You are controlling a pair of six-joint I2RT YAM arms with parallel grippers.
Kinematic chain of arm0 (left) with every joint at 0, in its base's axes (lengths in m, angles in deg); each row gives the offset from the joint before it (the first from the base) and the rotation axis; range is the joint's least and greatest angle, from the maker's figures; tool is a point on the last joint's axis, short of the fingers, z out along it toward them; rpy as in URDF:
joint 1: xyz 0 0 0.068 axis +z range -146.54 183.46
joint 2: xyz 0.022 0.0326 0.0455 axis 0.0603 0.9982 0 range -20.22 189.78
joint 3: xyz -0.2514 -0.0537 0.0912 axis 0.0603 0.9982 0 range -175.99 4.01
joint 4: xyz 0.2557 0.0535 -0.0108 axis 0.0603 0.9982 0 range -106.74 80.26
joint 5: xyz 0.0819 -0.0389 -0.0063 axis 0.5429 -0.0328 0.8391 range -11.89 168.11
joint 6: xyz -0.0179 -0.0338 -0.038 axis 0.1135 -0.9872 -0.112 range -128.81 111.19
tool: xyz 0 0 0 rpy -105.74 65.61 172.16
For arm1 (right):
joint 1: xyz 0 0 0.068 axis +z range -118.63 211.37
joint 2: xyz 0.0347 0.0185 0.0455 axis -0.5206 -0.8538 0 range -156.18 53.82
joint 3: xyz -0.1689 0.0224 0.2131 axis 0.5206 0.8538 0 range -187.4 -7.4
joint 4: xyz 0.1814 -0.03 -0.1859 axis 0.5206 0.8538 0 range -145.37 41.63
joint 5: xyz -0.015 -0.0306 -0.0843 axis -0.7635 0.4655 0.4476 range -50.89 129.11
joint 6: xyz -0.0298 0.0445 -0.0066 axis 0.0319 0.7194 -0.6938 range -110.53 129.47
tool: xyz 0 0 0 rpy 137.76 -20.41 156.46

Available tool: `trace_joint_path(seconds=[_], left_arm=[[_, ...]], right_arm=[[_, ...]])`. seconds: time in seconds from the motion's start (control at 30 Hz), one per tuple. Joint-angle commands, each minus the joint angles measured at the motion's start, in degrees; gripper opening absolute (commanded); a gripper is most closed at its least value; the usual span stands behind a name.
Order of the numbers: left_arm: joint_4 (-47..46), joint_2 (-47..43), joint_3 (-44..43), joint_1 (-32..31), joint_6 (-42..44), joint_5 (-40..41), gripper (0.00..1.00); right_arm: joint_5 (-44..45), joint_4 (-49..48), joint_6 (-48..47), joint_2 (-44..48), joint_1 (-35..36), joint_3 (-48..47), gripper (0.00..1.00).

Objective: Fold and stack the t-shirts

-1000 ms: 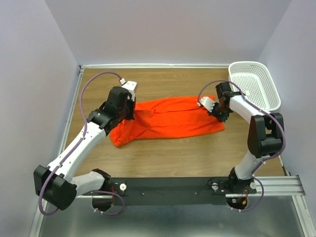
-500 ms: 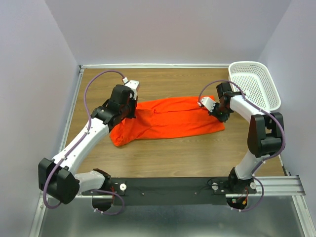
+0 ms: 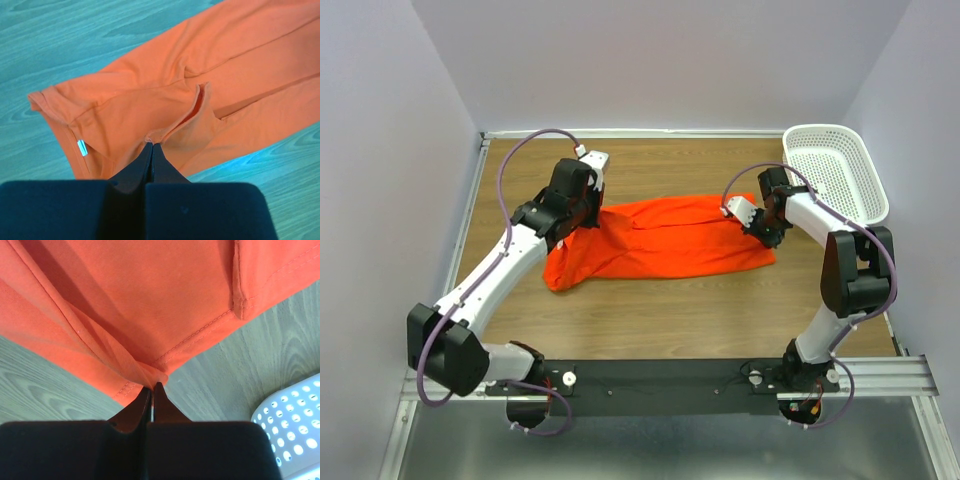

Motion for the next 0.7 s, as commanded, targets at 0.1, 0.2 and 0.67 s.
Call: trace_joint_path(seconds=[0.1,0.2,0.67], left_arm=[[-0.18,4.66,-4.84,0.29,2.74,-3.2,0.0],[0.17,5.89,-5.46,0.29,3.45,-5.38,0.0],[0.62,10.38,-8.09,0.2,8.02,-10.66,0.0]], right_arm=[[0.24,-0.24,0.79,-1.02,-0.46,-1.44,0.06],[0.16,-0.24,0.7,-1.02,-0.54,-1.35,0.06],[-0.11,-0.24,0.79,-1.11,-0.54,-1.26,0.07]])
